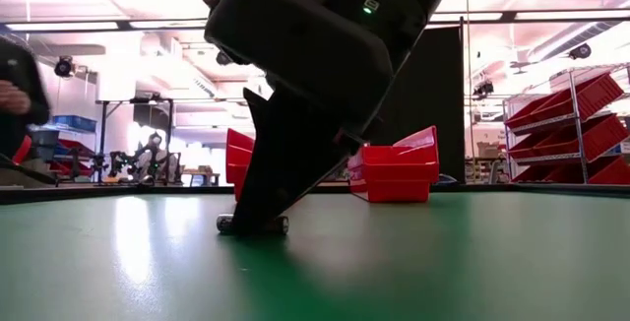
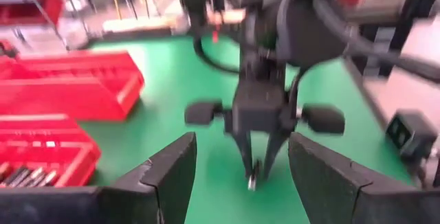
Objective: Sort batteries
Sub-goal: Put the silver battery into the right red bin
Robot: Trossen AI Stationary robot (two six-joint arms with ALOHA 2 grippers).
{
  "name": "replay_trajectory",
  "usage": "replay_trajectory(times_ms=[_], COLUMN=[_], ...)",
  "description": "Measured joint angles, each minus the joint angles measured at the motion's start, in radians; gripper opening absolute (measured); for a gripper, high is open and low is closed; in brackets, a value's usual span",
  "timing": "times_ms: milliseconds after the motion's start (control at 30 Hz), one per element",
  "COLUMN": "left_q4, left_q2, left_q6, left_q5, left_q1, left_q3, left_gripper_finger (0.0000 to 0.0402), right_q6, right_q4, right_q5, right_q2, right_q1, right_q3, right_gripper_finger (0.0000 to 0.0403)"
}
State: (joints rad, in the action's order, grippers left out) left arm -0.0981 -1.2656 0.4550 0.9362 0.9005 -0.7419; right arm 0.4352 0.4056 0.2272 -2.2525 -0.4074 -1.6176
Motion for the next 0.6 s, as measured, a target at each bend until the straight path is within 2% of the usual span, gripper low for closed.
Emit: replay_trajectory(times_ms=[100, 200, 367, 467, 600], left_q4=[0.257, 0.597, 1.047, 1.159, 1.157], left_q2=[0.037, 0.052, 0.057, 0.064, 0.075], left_q6=[-0.101, -0.273, -0.567, -0.669, -0.678], left_q5=[0.054, 0.040, 0.000, -0.002, -0.002], left_q1=[0.018, 0.014, 0.010, 0.008, 0.005], left_q3=[0.109, 0.215, 0.339, 0.372, 0.385], left_gripper_finger=[0.0208, 0.0208, 0.0208, 0.0208, 0.0208], right_q6=[-0.026, -0.034, -0.004, -0.004, -0.013], right_q4=[0.005, 0.033, 0.111, 0.179, 0.270], right_q5=[-0.046, -0.059, -0.145, -0.153, -0.148], right_q2=[-0.002, -0.003, -0.002, 0.004, 0.027], right_q1=[0.010, 0.022, 0.048, 0.052, 0.051], right_q3=[0.000, 0.000, 0.000, -0.010, -0.050], right_gripper_finger=[0.0050, 0.0023, 0.0025, 0.0027, 0.0026])
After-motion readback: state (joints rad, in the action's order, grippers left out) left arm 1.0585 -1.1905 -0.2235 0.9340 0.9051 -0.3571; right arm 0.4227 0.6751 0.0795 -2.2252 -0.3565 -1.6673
